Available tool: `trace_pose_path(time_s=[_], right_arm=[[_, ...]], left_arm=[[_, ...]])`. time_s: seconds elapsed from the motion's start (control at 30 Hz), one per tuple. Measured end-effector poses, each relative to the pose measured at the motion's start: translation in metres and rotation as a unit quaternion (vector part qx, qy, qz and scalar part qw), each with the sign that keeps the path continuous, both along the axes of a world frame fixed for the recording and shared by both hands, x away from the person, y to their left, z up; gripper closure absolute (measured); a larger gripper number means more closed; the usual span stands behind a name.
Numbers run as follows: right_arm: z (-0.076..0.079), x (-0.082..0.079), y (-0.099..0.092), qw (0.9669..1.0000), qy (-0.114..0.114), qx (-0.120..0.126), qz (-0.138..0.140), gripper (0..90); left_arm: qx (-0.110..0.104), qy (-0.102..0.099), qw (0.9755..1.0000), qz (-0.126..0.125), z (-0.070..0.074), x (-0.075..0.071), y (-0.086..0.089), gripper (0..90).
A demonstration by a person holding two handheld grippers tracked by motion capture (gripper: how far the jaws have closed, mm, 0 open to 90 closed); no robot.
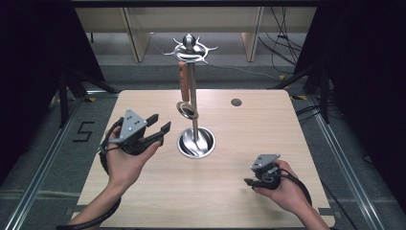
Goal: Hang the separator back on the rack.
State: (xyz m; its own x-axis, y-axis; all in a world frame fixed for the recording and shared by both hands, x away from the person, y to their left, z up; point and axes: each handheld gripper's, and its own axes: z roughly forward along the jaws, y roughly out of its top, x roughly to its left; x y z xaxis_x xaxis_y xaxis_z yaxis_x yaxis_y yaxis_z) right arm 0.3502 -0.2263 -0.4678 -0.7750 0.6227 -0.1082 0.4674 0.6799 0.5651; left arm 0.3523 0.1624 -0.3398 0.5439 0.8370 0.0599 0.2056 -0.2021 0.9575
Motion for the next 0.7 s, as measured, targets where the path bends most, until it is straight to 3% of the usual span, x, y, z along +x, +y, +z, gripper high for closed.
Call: trace_pose_path(time_s=[0.1, 0.27, 0.33, 0.53, 0.6, 0.63, 0.67, 0.7], right_arm=[[0.000, 0.000, 0.000, 1.0000, 0.000, 0.001, -0.001, 49.7], [-0.001, 0.000, 0.000, 1.0000, 0.001, 0.001, 0.000, 49.6], [0.001, -0.001, 0.001, 0.9999, 0.012, -0.002, -0.002, 49.6], [0.001, -0.001, 0.001, 0.9999, 0.012, -0.001, -0.003, 49.5], [-0.002, 0.000, 0.001, 1.0000, -0.001, -0.001, -0.002, 49.5], [-0.001, 0.000, 0.001, 1.0000, 0.001, -0.001, -0.002, 49.5], [-0.001, 0.000, 0.002, 1.0000, 0.003, 0.001, -0.003, 49.5], [-0.001, -0.002, 0.003, 1.0000, 0.006, 0.002, -0.004, 49.5]], left_arm=[[0.013, 0.020, 0.9997, -0.003, -0.023, -0.003, 0.014, 47.7], [0.021, 0.065, 0.9975, 0.018, -0.064, -0.010, 0.039, 42.1], [0.020, 0.085, 0.9960, 0.022, -0.076, -0.011, 0.049, 42.1], [0.037, 0.136, 0.9890, 0.046, -0.108, -0.014, 0.081, 41.9], [0.046, 0.159, 0.9840, 0.066, -0.114, -0.016, 0.092, 41.6], [0.042, 0.156, 0.9850, 0.061, -0.118, -0.014, 0.097, 41.6], [0.031, 0.167, 0.9826, 0.076, -0.120, -0.016, 0.101, 41.6], [0.018, 0.163, 0.9840, 0.070, -0.124, -0.015, 0.107, 41.9]])
